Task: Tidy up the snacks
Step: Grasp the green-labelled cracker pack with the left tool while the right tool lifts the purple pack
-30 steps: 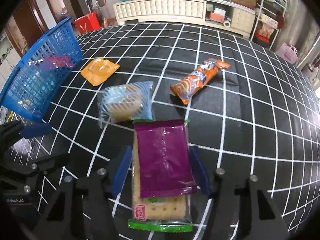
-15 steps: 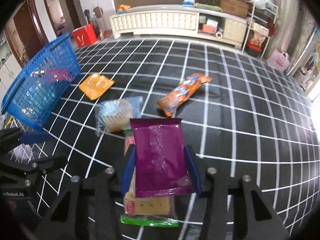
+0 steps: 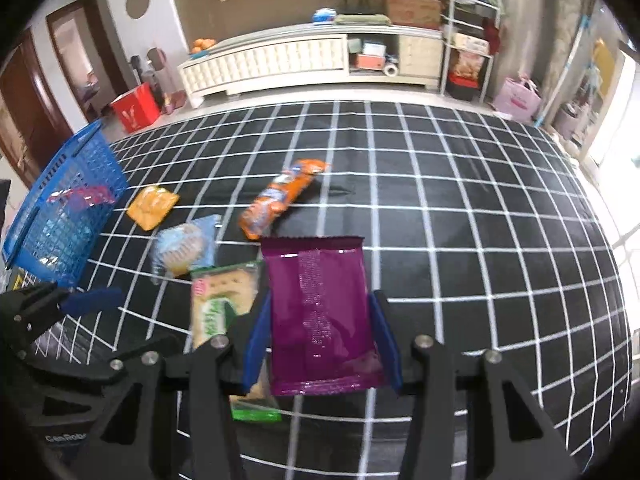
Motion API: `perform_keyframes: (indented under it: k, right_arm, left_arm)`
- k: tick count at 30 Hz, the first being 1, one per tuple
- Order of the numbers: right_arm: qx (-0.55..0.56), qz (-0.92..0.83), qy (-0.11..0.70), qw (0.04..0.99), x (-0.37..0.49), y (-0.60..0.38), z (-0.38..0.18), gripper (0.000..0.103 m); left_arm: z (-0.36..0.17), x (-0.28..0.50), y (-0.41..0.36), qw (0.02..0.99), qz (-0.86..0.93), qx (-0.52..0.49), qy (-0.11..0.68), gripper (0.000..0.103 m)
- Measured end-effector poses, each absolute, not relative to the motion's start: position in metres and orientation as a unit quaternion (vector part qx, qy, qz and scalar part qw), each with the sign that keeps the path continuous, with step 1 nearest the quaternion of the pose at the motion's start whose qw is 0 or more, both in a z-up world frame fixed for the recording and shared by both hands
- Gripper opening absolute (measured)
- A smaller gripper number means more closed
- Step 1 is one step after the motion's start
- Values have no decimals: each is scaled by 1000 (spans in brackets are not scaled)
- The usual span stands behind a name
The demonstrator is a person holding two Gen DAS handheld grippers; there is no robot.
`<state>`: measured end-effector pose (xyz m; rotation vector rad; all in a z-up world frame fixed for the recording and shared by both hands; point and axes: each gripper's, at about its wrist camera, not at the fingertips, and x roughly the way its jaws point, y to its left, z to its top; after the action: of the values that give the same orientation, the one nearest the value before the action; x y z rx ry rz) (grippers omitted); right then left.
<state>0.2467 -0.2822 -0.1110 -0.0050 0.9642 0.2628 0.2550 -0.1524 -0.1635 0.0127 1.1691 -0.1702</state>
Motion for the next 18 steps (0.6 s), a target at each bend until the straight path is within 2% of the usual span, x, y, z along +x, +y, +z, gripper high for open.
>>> perform_keyframes:
  k: [2,3,4,18]
  right_arm:
    - [7,120,465,877,247,-293,-113,53]
    - [9,118,466,877,246,-294,-114,53]
    - [15,116,466,877,246,-299,-115,53]
    - [20,109,473,874,243,-313,-119,53]
  left_arm:
    - [-168,259,-160,826,-76,-2,558,73]
    - [-171,262,-163,825,-73,-7,561,80]
    - [-174,264,-167,823,-73,-13,563,82]
    - [-218,283,-183,801,-12,-49,596,83]
